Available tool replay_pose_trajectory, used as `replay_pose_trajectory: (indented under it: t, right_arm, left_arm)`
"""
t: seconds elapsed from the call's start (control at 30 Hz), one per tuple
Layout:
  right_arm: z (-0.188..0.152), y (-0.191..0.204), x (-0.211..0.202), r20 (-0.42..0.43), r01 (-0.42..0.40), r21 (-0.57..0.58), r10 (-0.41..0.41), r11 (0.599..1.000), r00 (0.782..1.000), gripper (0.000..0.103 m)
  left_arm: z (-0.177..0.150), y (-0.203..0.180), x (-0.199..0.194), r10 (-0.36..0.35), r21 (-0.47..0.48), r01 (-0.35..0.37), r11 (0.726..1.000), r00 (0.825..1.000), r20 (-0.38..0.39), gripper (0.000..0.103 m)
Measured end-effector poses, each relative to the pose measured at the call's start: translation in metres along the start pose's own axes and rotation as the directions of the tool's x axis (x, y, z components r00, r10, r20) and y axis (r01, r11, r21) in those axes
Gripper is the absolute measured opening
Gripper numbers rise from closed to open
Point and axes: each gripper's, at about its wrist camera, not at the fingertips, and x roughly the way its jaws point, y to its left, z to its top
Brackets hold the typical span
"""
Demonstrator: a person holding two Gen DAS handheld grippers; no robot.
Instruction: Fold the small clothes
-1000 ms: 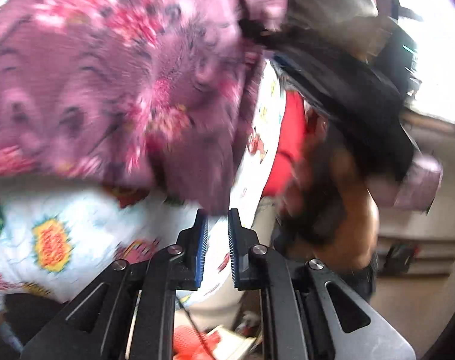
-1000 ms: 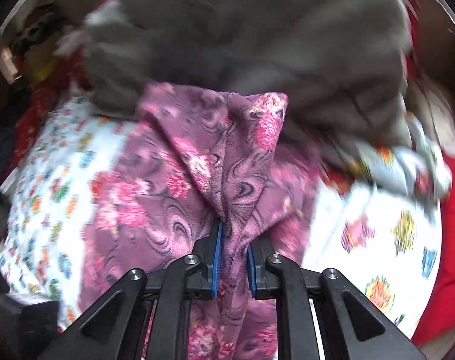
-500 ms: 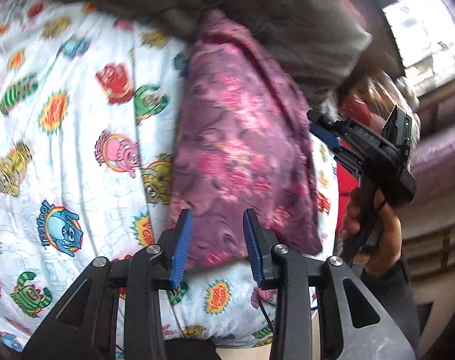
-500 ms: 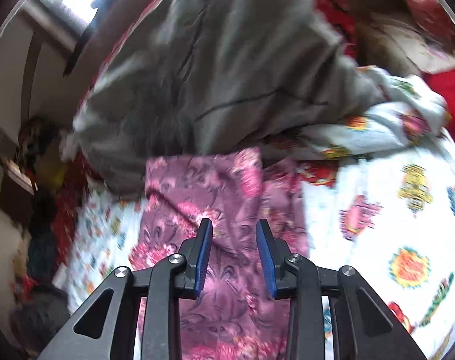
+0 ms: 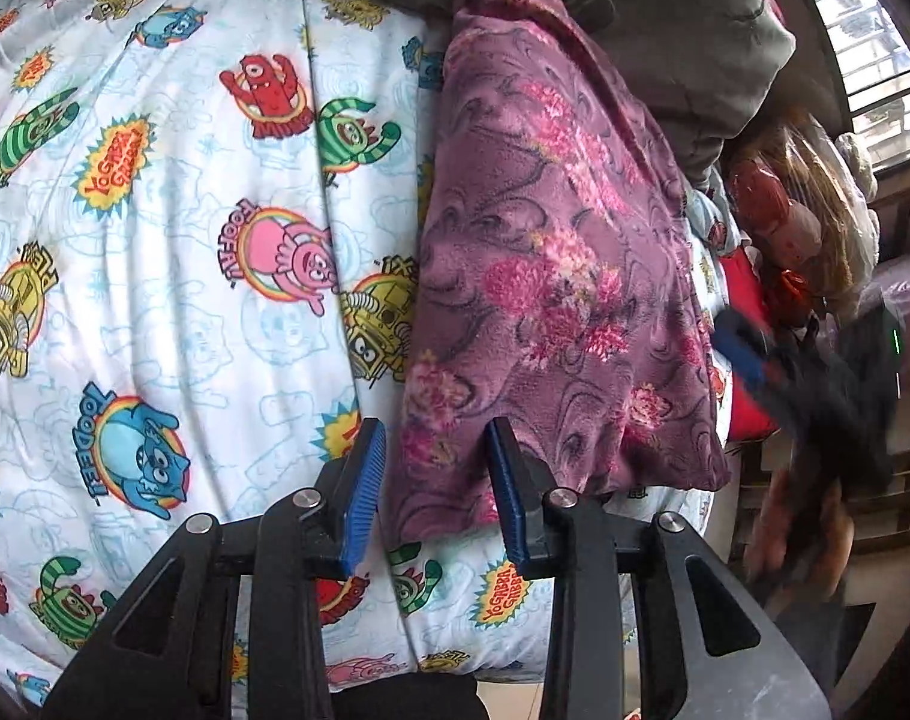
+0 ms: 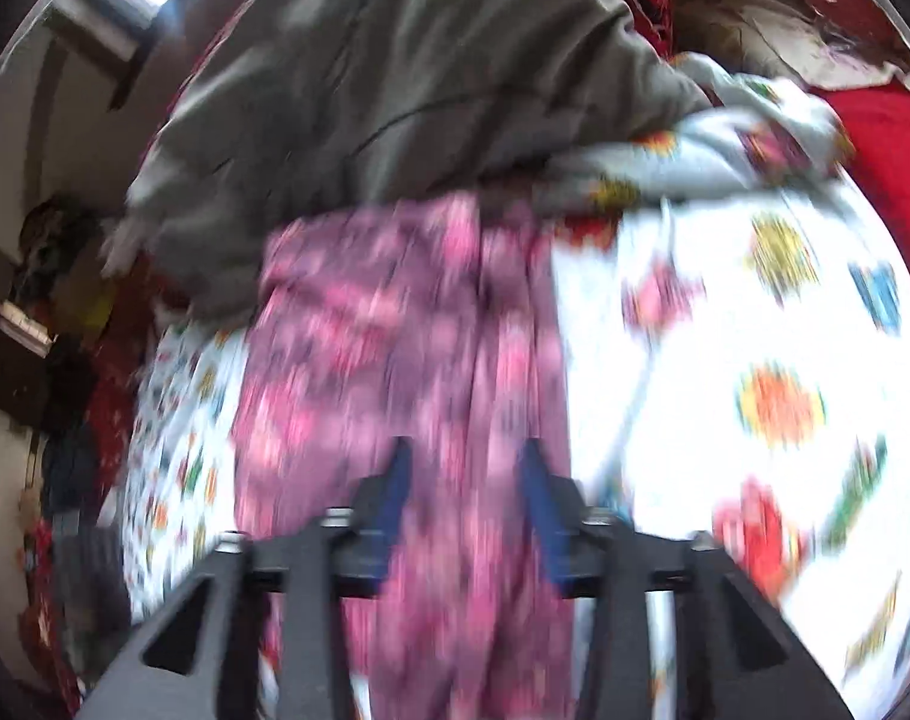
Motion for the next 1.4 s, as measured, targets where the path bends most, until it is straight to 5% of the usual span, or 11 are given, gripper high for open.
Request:
replay_pose_trajectory:
  t: [0.13,0.17,0.2,0.23,0.4,0.77,0.87,1.07,1.2,1.37,1.4]
  right_arm:
    - [-0.048,0.005,0.001,-0.092,0.041,-0.057,-0.046,0.998,0.995,0.059]
    - [-0.058,0.009,0.000,-0.087,0.061,-0.088,-0.069,0.994,0.994,0.052]
    - [-0.065,0.015,-0.006,-0.053,0.065,-0.136,-0.073,0.989,0.996,0.012]
    - [-0.066,0.015,-0.012,-0.029,0.038,-0.147,-0.043,0.988,0.999,0.007]
    - [-0.072,-0.042,-0.007,0.004,0.002,0.070,-0.002,0.998,1.000,0.007]
    - [-0.032,-0.003,-0.038,0.243,-0.097,0.006,0.093,0.995,0.965,0.022]
    - [-0.024,-0.001,0.004,0.189,-0.026,-0.007,0.027,1.000,0.982,0.021]
    - [-0.019,-0.005,0.024,0.106,0.050,-0.034,-0.046,0.998,0.993,0.024]
    - [0.025,-0.009,0.011,0.192,0.017,0.039,-0.024,0.999,0.981,0.054]
    - [0.078,-0.010,0.049,0.110,0.017,0.152,-0.034,0.988,0.993,0.051]
    - [0.083,-0.006,0.054,0.119,-0.029,0.146,0.012,0.989,0.993,0.036]
  left_arm:
    - [-0.004,-0.010,0.004,0.020,-0.009,-0.021,1.000,1.000,-0.019,0.033]
    - [-0.003,-0.011,0.003,0.040,0.000,-0.040,0.999,0.999,-0.014,0.034]
    - [-0.004,-0.013,0.003,0.061,0.011,-0.061,0.998,0.998,-0.012,0.034]
    - [-0.004,-0.014,0.002,0.072,0.014,-0.072,0.997,0.997,-0.010,0.035]
    - [-0.004,-0.005,0.015,0.104,-0.002,-0.104,0.995,0.994,-0.046,0.040]
    - [0.051,-0.059,-0.009,0.083,0.122,-0.100,0.987,0.987,0.139,0.049]
    - [0.065,-0.052,0.020,0.168,0.101,-0.179,0.979,0.980,0.104,0.049]
    - [0.080,-0.029,0.016,0.084,0.074,-0.089,0.993,0.994,0.069,0.051]
    - [0.110,-0.030,0.006,0.082,0.048,-0.088,0.995,0.990,0.118,0.051]
    - [0.153,-0.037,0.016,0.066,0.005,-0.067,0.998,0.989,0.129,0.051]
    - [0.160,-0.040,0.020,0.072,0.006,-0.074,0.997,0.988,0.134,0.051]
